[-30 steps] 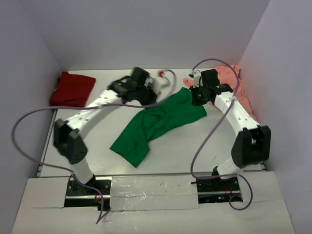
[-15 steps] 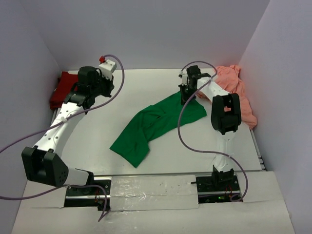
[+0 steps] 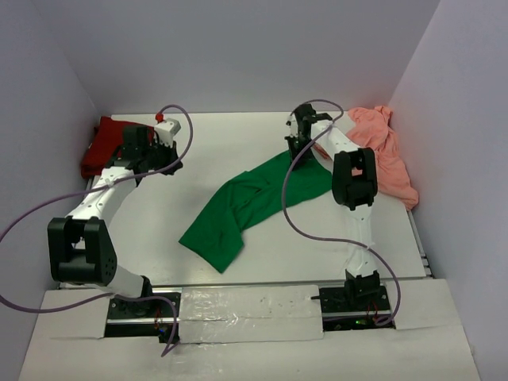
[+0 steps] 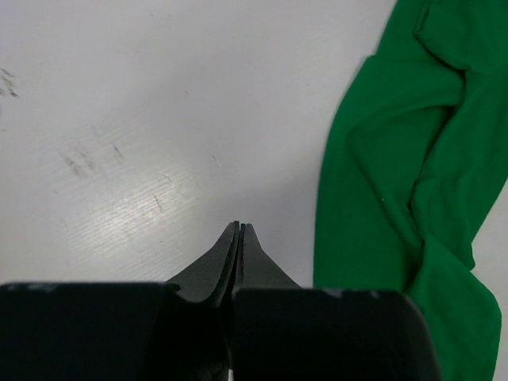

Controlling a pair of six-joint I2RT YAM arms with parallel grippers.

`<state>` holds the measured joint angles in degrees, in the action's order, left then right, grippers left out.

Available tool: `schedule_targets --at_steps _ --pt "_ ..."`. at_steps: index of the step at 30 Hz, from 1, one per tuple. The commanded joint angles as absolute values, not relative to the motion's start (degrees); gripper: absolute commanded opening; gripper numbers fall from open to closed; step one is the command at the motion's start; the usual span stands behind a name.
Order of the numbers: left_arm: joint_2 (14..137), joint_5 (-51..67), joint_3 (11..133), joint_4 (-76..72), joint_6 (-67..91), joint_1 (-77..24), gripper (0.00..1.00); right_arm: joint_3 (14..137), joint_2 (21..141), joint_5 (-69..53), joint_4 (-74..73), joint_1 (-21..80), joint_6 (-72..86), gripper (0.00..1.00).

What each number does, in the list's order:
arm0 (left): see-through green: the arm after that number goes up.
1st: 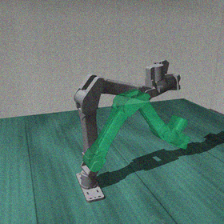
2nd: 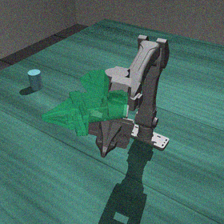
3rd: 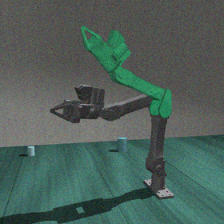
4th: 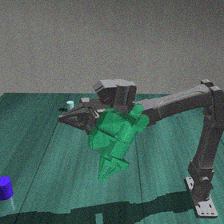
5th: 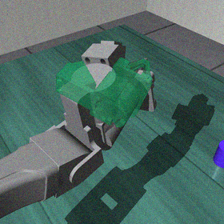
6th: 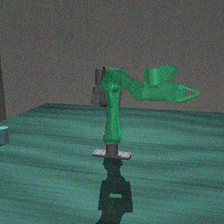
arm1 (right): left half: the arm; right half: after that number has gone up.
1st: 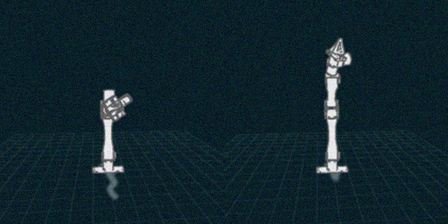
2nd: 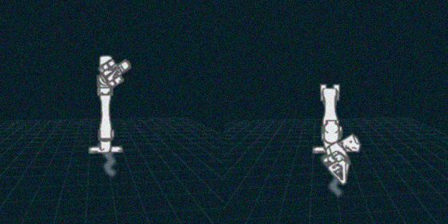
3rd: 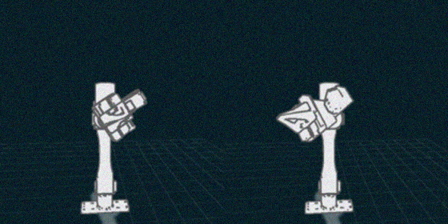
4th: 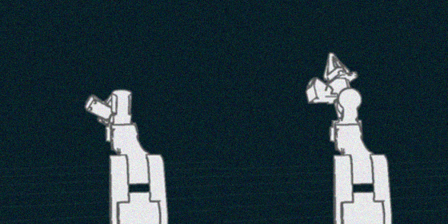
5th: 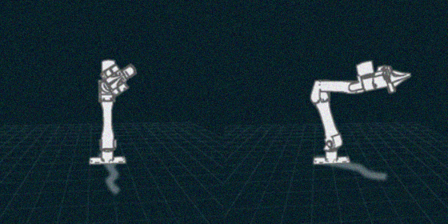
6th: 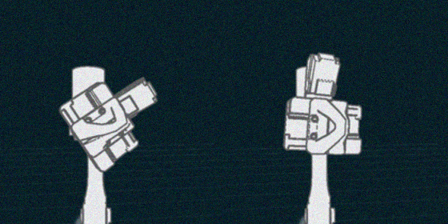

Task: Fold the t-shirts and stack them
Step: Rotate the tshirt 90 degrees

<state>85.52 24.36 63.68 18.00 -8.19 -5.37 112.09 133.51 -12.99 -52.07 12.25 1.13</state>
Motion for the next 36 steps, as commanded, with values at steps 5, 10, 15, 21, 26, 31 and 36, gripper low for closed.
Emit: schedule_targets --at_steps 5,10,15,21,26,31,36 --pt "81.4 33.6 61.3 14.9 -11.8 -2.4 0.00 142.7 147.0 -12.3 -53.9 14.1 6.1 0.00" --pt "81.0 35.8 60.3 15.5 -12.8 -0.6 0.00 142.8 147.9 -14.7 -45.1 14.5 9.1 0.00" --pt "81.4 36.6 59.5 13.7 -11.5 -0.1 0.00 122.9 132.0 -9.8 -29.6 15.8 5.2 0.00" --pt "81.1 36.7 58.6 13.0 -11.2 1.6 0.00 110.5 114.2 -6.6 -27.3 17.3 0.9 0.00" --pt "80.9 36.6 57.4 12.2 -11.2 1.8 0.00 104.8 108.4 -4.0 -31.8 17.2 0.7 0.00" --pt "81.4 37.5 57.4 12.6 -11.3 1.8 0.00 99.4 108.9 -1.9 -38.7 17.3 -2.1 0.00" --pt "83.3 38.1 58.0 13.8 -11.8 1.8 0.00 92.8 110.5 -0.9 -40.4 17.1 -2.8 0.00"
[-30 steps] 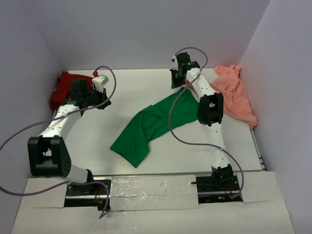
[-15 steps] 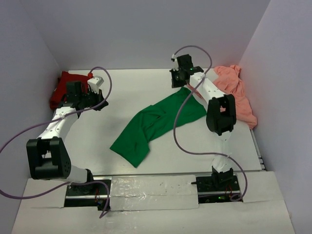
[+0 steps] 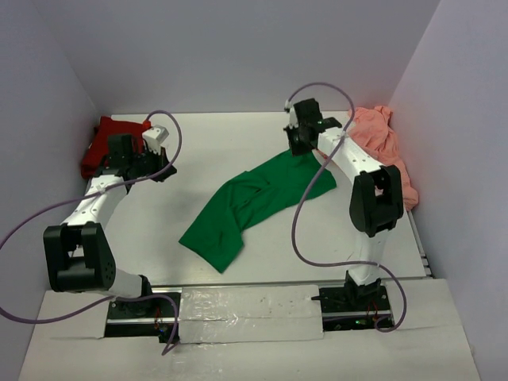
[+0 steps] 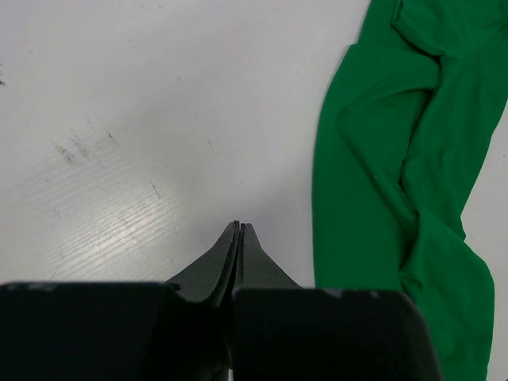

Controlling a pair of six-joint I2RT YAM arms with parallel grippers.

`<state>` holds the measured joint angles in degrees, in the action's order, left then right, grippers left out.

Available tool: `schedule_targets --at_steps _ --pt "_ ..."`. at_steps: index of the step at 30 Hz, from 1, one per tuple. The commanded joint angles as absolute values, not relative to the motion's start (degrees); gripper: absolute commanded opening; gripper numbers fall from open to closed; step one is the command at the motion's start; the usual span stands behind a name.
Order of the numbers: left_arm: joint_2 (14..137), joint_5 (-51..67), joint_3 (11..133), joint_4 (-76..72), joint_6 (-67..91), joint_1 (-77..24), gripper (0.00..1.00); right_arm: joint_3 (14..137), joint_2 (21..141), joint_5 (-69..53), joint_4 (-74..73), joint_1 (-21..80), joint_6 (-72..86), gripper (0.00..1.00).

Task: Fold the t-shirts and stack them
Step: Rotate the tshirt 90 degrees

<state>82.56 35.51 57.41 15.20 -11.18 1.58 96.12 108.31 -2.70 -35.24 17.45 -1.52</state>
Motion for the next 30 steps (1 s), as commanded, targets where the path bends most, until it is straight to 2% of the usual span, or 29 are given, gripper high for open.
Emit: schedule_targets --at_steps 1,14,16,18,19,20,21,23,26,30 --pt "83.7 38.4 58.2 14.1 -12.0 1.8 0.00 92.2 110.7 -1.2 -40.7 17.1 -3.0 0.00" --pt "84.4 41.1 57.7 13.1 -12.4 1.8 0.00 90.1 118.0 -6.3 -43.9 17.0 -4.5 0.00" --pt "84.7 44.2 57.9 12.2 -12.0 1.8 0.00 87.5 115.4 -8.0 -39.7 16.9 -5.1 0.00" --pt "85.7 45.8 59.6 10.4 -10.0 0.7 0.00 81.6 105.9 -6.8 -31.1 16.9 -5.4 0.00" --pt "86.4 46.1 62.0 10.2 -9.1 0.1 0.00 80.0 102.3 -5.4 -28.9 16.8 -5.5 0.09" --pt "88.3 45.8 63.7 10.5 -9.0 -3.5 0.01 77.7 95.4 -2.3 -26.8 16.9 -5.9 0.43" --pt "89.4 45.1 65.4 11.0 -8.7 -5.1 0.06 77.3 92.6 -1.1 -24.7 16.8 -6.3 0.58" --pt "93.3 42.4 70.5 10.9 -8.2 -10.7 0.08 78.3 86.6 3.0 -25.9 16.6 -6.2 0.89" --pt "100.1 39.5 77.2 9.2 -6.2 -17.0 0.10 80.7 82.7 4.3 -31.7 14.3 -4.7 0.90" --pt "110.8 39.9 88.3 10.2 -3.1 -23.2 0.06 75.2 75.4 3.8 -32.0 9.6 -3.3 0.89"
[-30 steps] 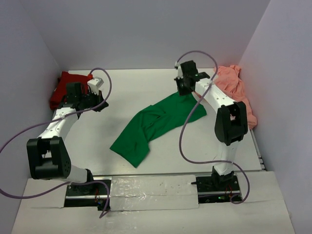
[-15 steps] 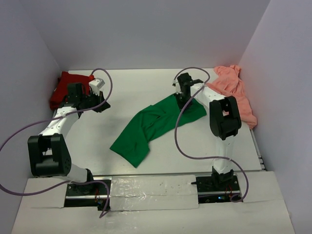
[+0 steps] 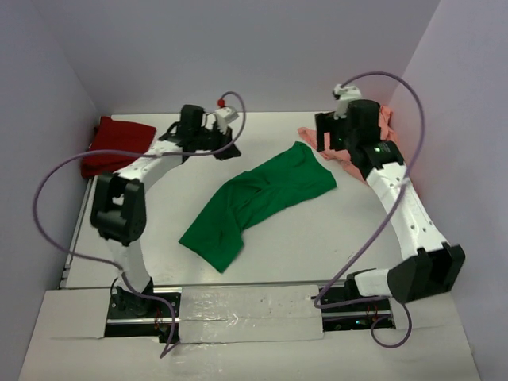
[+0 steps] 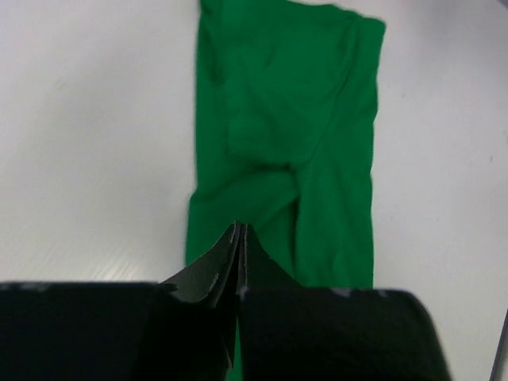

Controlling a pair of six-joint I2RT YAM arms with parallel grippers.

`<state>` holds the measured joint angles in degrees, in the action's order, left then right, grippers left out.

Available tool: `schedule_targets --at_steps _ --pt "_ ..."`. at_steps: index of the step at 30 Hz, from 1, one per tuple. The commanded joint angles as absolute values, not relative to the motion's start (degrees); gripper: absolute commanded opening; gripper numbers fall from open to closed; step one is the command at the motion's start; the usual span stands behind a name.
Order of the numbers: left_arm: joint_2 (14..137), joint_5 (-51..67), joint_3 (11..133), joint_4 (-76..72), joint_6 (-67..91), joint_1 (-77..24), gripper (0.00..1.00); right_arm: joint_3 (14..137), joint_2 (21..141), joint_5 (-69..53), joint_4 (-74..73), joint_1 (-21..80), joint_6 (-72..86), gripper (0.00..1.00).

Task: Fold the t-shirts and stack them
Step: Rotate the tshirt 90 degrees

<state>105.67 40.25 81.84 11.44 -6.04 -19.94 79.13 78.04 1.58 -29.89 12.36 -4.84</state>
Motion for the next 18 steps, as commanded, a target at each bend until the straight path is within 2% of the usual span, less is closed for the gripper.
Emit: schedule_targets --at_steps 1,3,6,10,13,15,16,17,18 --pt "115.0 39.7 92.6 11.1 -2.6 -24.4 0.06 73.9 73.8 3.1 -31.8 7.7 -3.8 0.89" --pt "118.9 39.6 96.8 13.1 -3.0 -28.0 0.02 71.4 71.0 2.6 -31.5 5.9 -5.4 0.89" --pt "125.1 38.4 103.1 15.3 -3.3 -32.2 0.00 68.7 67.4 4.3 -29.2 3.3 -6.4 0.65" --pt "133.2 38.0 111.7 18.7 -2.8 -37.0 0.00 69.3 66.0 2.6 -30.3 0.7 -7.8 0.12" --pt "138.1 36.0 117.2 22.5 -3.4 -39.8 0.00 68.3 65.7 2.9 -30.3 -0.5 -8.3 0.03" --pt "139.8 34.9 119.7 23.1 -3.1 -40.6 0.00 67.9 65.7 2.7 -30.5 -1.8 -8.3 0.03" --pt "141.3 34.7 120.5 23.1 -3.0 -41.5 0.00 67.9 65.2 2.9 -30.8 -1.8 -8.3 0.06" --pt "142.2 34.5 121.5 23.5 -3.2 -41.9 0.00 67.7 64.8 2.2 -30.7 -2.2 -8.5 0.13" --pt "143.5 33.0 123.3 24.1 -3.0 -42.3 0.00 67.5 64.2 1.5 -30.6 -2.7 -8.8 0.28"
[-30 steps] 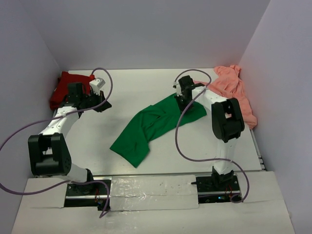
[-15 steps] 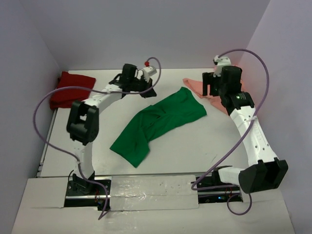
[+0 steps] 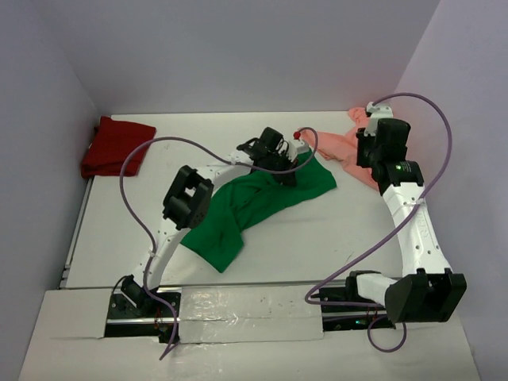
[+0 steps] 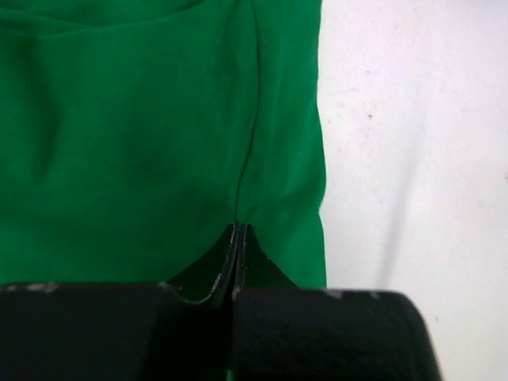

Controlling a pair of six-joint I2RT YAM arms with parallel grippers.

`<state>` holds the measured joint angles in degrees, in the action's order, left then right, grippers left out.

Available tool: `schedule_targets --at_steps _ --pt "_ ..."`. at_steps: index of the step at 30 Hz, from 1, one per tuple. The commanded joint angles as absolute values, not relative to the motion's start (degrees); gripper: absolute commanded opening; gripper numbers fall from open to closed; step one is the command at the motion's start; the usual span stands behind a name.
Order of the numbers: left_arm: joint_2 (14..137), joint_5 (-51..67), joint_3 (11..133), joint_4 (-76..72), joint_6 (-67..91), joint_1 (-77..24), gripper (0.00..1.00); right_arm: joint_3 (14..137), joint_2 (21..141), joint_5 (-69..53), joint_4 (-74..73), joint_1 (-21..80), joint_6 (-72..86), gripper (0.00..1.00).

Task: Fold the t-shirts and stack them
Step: Rotate the tshirt 90 degrees

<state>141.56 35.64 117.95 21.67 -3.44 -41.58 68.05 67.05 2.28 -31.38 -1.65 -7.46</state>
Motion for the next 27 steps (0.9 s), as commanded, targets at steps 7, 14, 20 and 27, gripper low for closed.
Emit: schedule_targets --at_steps 7,14,20,27 --pt "146.9 20.4 127.3 21.1 -1.3 -45.5 0.00 66.5 59.9 0.4 -29.5 -4.0 -8.3 0.84" --pt "156.7 6.2 140.8 26.0 1.9 -45.4 0.00 67.6 57.6 -2.1 -30.2 -5.4 -7.3 0.84" --pt "159.8 6.1 143.1 30.3 5.8 -41.8 0.00 67.9 54.6 -5.8 -30.4 -7.9 -6.2 0.84" --pt "157.7 9.5 140.5 31.1 10.2 -30.7 0.00 68.7 53.0 -8.4 -31.1 -8.6 -5.5 0.84"
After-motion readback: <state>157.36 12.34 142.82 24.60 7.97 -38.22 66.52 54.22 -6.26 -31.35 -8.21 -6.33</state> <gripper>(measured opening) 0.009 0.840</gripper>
